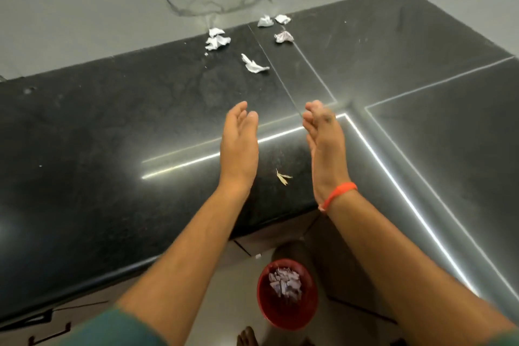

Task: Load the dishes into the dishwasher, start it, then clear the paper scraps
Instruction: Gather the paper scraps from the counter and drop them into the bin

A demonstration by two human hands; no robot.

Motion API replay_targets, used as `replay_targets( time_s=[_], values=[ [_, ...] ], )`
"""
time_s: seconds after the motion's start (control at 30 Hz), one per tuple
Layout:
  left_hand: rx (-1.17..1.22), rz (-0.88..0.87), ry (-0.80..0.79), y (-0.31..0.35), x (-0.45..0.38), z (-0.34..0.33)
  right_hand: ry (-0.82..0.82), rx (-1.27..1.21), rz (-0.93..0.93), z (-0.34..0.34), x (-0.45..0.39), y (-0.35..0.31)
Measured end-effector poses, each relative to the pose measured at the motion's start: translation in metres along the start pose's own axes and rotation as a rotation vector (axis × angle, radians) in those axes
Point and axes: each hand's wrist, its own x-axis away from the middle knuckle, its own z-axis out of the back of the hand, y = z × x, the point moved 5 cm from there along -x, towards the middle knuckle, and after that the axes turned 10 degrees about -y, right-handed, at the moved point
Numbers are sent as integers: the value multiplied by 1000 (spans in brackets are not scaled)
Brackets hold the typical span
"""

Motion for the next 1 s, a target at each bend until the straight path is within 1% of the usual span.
replay_targets(
  time_s=[0.03, 0.1, 0.17, 0.3, 0.43, 0.63, 0.77, 0.9, 0.97, 1.0],
  values=[
    [-55, -30, 29, 0, -9, 5, -19, 125, 21, 2, -16, 6],
    [-267, -131, 36, -5, -19, 8, -42, 412, 65, 7, -36, 18],
    [-373, -205, 49, -14, -25, 8, -48, 570, 145, 7, -47, 21],
    [-299, -186, 120, -13, -48, 10, -39, 683, 221, -7, -78, 25],
    [-288, -165, 181, -11, -80, 11, -16, 758, 252, -18, -105, 31],
    [-312, -164, 201, -11, -133, 11, 10, 825, 259, -27, -135, 35],
    [-460, -196, 154, -9, -197, 11, 16, 906, 296, -30, -146, 38],
    [-685, -279, 195, 7, -280, 37, 8, 986, 301, -34, -163, 44],
    [-789, -224, 148, 11, -321, 53, 14, 1006, 297, -36, -169, 43],
    [-828, -149, 90, 9, -340, 59, 17, 1015, 289, -36, -171, 43]
  ],
)
